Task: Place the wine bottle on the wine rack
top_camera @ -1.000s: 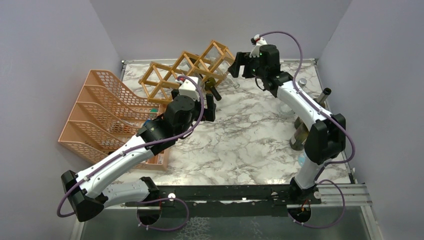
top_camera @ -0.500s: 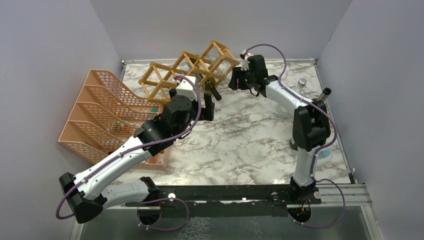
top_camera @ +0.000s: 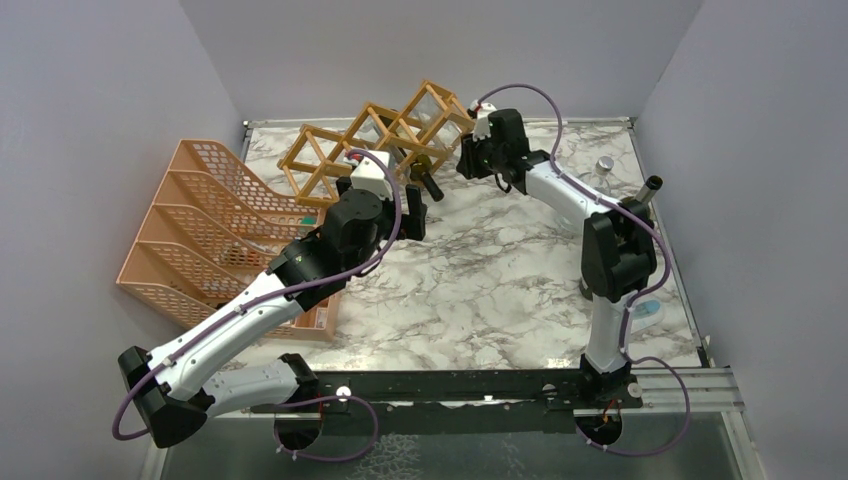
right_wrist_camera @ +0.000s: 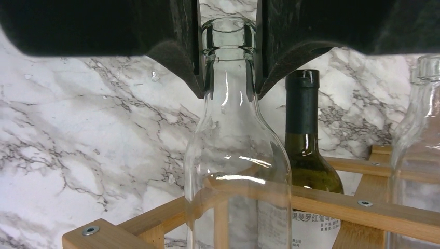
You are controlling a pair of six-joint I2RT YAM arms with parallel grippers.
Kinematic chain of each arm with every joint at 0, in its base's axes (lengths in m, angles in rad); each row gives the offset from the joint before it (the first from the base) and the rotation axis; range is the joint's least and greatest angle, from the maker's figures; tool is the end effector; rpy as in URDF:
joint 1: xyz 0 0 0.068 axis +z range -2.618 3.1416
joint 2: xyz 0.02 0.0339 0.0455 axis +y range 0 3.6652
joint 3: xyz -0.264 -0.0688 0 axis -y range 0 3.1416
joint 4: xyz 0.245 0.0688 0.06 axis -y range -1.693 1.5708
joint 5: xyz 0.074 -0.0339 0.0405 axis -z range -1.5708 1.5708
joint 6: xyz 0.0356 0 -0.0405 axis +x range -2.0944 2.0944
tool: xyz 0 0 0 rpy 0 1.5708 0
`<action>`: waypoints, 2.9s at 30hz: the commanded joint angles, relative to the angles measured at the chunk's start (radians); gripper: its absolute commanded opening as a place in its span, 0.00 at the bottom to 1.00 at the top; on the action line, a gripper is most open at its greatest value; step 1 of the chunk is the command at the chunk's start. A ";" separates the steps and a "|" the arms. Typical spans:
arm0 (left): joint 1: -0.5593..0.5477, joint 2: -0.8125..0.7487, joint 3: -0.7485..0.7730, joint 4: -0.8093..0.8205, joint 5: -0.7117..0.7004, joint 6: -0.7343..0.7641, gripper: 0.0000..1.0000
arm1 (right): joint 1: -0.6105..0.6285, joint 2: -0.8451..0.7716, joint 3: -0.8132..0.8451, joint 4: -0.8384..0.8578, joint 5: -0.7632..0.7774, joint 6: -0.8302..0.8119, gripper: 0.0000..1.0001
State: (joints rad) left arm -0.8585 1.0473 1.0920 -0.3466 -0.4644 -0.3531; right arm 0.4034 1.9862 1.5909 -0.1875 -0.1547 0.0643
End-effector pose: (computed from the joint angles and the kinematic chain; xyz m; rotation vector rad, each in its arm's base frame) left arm 0.1631 -0.1645 0.3816 0.1494 1.8538 -0.4117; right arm 0.4273 0.1883 0.2560 -0.4567 2.1297 0.4356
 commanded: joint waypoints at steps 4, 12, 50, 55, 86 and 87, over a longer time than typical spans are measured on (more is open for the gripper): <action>0.012 -0.012 0.002 -0.013 -0.004 0.022 0.99 | 0.038 -0.021 -0.038 0.080 0.199 -0.159 0.33; 0.021 -0.021 -0.004 -0.021 -0.010 0.025 0.99 | 0.074 -0.019 -0.069 0.158 0.361 -0.262 0.37; 0.045 -0.179 -0.030 0.026 0.079 0.118 0.99 | 0.082 -1.061 -0.307 -0.480 0.833 0.092 0.87; 0.044 -0.178 -0.044 0.042 0.097 0.119 0.99 | 0.083 -1.110 -0.307 -0.595 1.041 0.164 0.87; 0.044 -0.141 -0.054 0.050 0.132 0.091 0.99 | 0.023 -1.153 -0.605 -0.597 1.208 0.407 0.73; 0.045 -0.142 -0.051 0.049 0.132 0.092 0.99 | -0.002 -1.146 -0.608 -0.580 1.183 0.391 0.72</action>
State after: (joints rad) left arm -0.8173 0.9085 1.0317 -0.3195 -0.3531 -0.2581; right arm 0.4557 0.8257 1.0115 -0.8841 1.0210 0.5159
